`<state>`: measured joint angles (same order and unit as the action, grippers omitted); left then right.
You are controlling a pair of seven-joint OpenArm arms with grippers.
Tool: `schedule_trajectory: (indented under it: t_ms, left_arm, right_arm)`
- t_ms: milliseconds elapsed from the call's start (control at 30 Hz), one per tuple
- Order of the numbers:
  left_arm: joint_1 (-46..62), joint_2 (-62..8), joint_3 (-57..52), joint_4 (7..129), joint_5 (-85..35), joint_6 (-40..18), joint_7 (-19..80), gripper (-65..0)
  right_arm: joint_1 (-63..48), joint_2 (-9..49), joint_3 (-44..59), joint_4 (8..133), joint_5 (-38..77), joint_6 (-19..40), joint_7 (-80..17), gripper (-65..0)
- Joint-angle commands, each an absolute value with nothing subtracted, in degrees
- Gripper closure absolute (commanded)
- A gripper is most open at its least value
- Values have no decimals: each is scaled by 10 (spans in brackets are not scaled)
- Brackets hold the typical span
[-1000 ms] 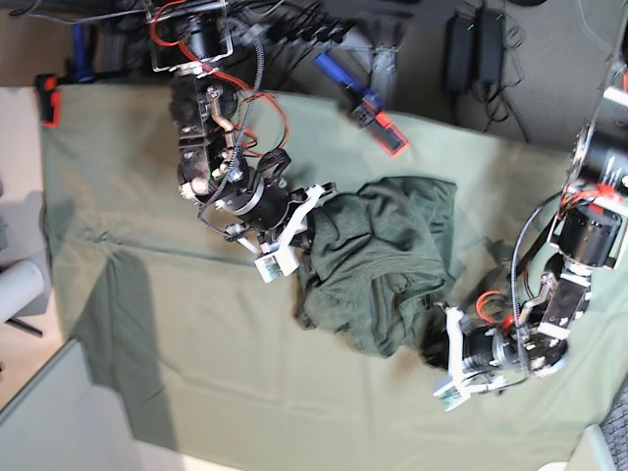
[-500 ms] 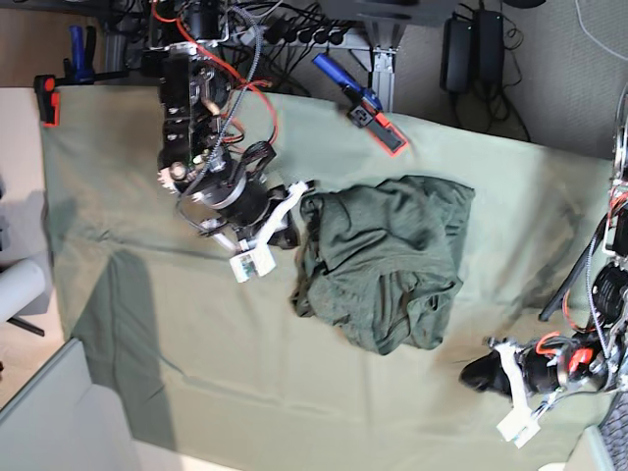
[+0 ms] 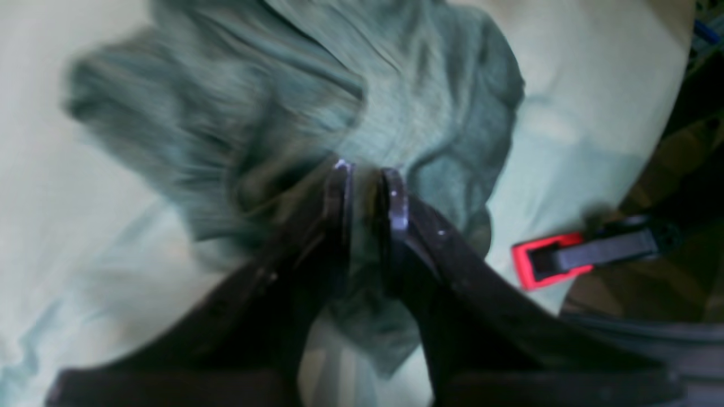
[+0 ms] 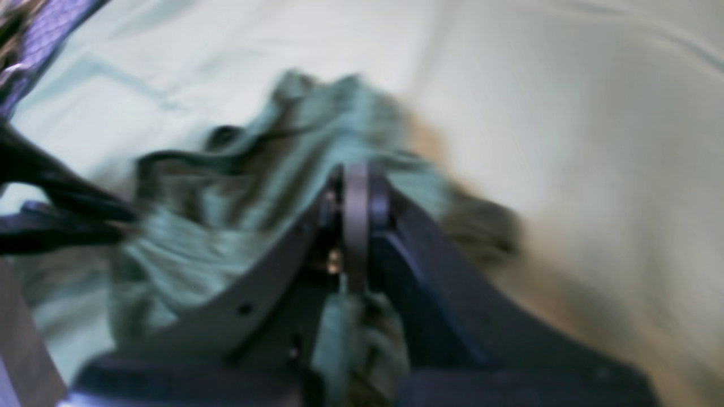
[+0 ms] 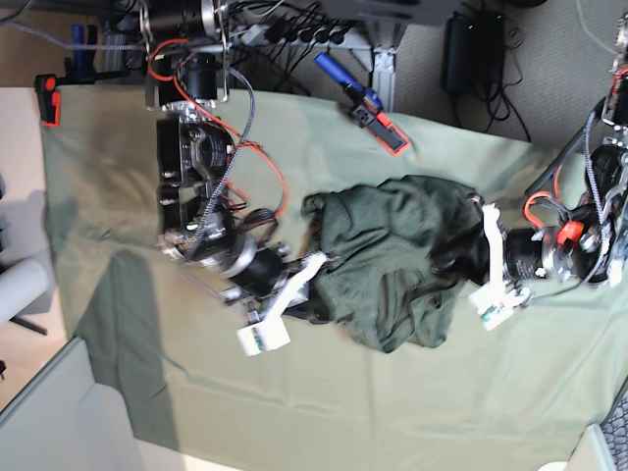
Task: Fold the T-shirt properly
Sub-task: 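Hold the bundle with both grippers and square its edges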
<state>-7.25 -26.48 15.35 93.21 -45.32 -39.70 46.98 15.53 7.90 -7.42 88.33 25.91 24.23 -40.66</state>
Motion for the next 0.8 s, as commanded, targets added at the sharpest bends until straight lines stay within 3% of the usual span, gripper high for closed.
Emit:
schedule_trajectory:
  t_ms: [0,300,500,767]
  left_arm:
    - [-84,-264,148,938,-445,-400,444,-86]
    - [-98,-232,148,827,-270,-400,302,-86]
    - [-137,-232,147,743,-255,-400,280,-86]
    - [-170,-232,145,730,-257,-400,281,-86]
  right_arm:
    - [178,74,-84,882,253,244,-383,0]
    - [187,45,-114,737,164,244,-298,0]
    - [187,75,-112,663,149,244,-269,0]
    - [186,98,-81,661,148,243,-271,0]
